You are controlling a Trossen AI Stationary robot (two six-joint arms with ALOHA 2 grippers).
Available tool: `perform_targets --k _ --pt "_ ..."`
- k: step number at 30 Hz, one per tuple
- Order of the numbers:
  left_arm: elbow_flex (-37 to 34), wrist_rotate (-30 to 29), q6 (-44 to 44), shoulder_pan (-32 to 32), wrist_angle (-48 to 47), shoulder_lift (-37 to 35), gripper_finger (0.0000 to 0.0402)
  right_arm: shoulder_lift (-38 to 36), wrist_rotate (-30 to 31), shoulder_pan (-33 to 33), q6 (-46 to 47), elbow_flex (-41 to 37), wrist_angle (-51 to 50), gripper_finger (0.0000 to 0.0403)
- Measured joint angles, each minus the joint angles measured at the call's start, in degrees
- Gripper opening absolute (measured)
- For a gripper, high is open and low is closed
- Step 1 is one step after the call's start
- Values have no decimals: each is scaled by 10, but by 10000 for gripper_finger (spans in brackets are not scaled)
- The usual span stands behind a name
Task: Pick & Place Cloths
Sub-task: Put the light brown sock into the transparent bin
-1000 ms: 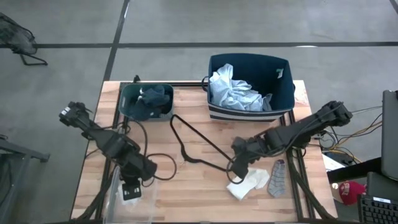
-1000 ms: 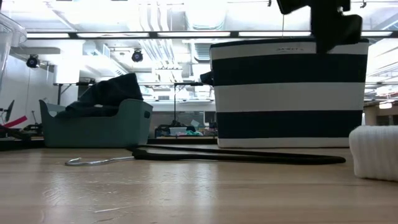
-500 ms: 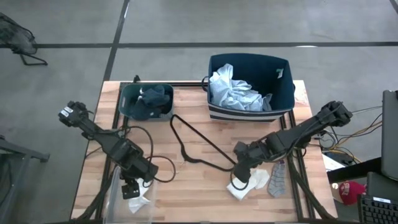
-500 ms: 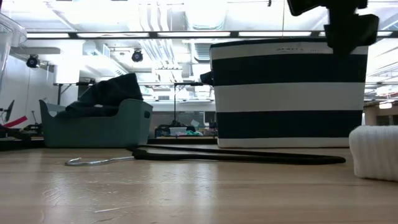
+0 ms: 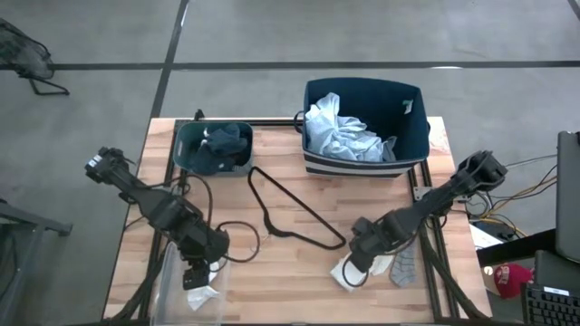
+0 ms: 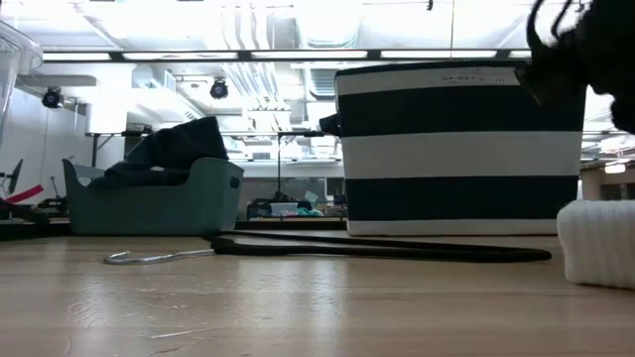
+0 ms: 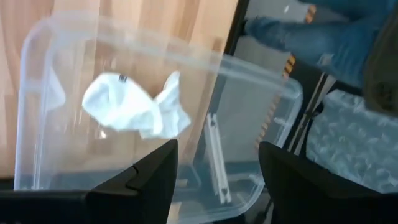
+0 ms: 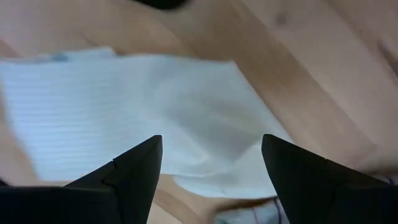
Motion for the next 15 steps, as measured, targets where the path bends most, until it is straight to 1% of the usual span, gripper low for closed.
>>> perform_targets --k 4,6,8,10,12,15 --pt "28 -20 -1 3 9 0 229 25 -34 0 3 -15 0 266" --pt "43 -33 0 5 16 0 229 40 -46 0 -14 -16 3 254" --pt "58 -54 4 5 17 0 229 56 -61 -1 -29 -14 9 234" --pt "73 -80 12 6 21 0 229 71 -68 -2 -42 -13 31 206" --pt "84 -110 20 8 29 0 229 84 -70 -2 -52 -13 66 169" --pt "100 -157 33 12 42 0 229 99 -78 -2 -57 -12 108 96"
